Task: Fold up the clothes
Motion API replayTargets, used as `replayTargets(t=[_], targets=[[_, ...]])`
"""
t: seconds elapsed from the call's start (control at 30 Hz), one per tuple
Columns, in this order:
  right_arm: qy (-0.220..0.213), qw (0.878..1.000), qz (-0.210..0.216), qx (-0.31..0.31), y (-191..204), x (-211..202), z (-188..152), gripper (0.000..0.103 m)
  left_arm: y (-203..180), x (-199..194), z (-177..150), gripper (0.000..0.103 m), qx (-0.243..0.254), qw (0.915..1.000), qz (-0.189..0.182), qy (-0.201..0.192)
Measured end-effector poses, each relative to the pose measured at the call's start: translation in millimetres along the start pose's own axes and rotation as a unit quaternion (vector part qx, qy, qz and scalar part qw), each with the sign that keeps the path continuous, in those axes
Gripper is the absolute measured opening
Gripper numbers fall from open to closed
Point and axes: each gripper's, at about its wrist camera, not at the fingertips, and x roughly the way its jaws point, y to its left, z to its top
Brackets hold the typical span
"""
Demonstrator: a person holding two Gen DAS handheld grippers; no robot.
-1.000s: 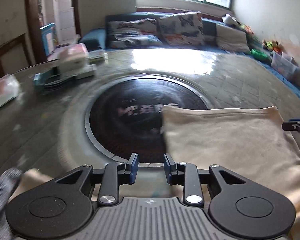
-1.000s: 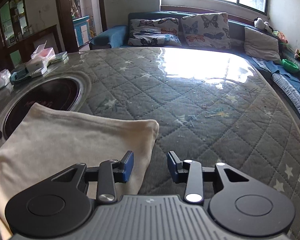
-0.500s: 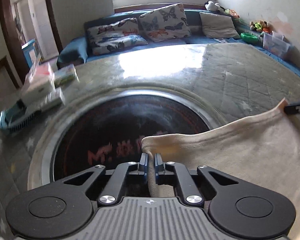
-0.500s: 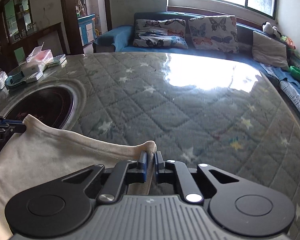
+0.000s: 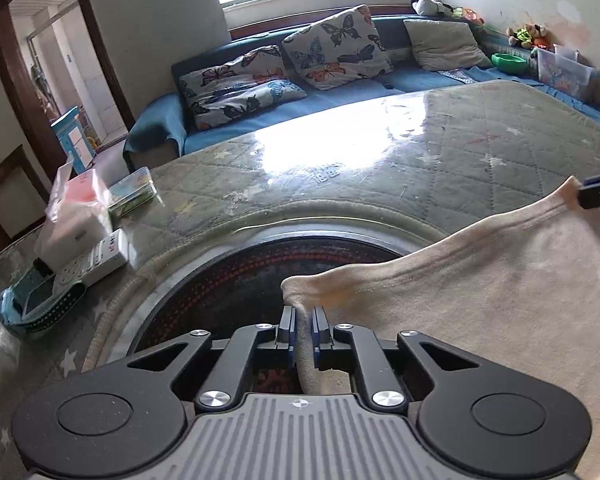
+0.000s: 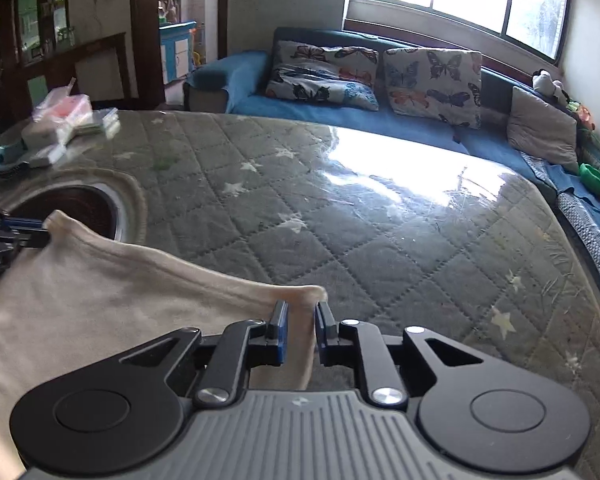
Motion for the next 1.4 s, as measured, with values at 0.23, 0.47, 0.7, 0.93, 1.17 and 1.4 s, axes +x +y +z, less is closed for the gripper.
replayTargets(t=[0.23,0.47,0.7,0.93,1.17,1.4], targets=[[-0.010,0.992,0.084,-0.089,40.6,-80.5,-21.6,0.014,-24.8,-27.7,-11.6,0.011,0.014,0.9977,-0.065,-0.008],[-0.007,0.970,0.165,-0.179,91.4,-139.2,-56.0,0.014,-50.5,-44.0,-25.4,0.011,0.030,0.9951,-0.093,-0.011],[0.042,0.958,0.193,-0.207,123.3,-135.8,-90.0,0.014,-58.8,-62.5,-37.0,0.011,0.019,0.9925,-0.120,-0.011],[0.060,0.964,0.174,-0.193,123.9,-125.2,-114.9,0.014,-73.0,-121.8,-68.8,0.011,0.057,0.9736,-0.218,-0.034],[0.043,0.969,0.167,-0.174,116.0,-134.6,-118.2,0.004,-96.6,-158.8,-107.8,0.013,0.130,0.9592,-0.248,-0.043],[0.038,0.971,0.164,-0.169,114.0,-142.8,-117.4,0.006,-104.7,-146.2,-116.2,0.025,0.151,0.9642,-0.216,-0.031]])
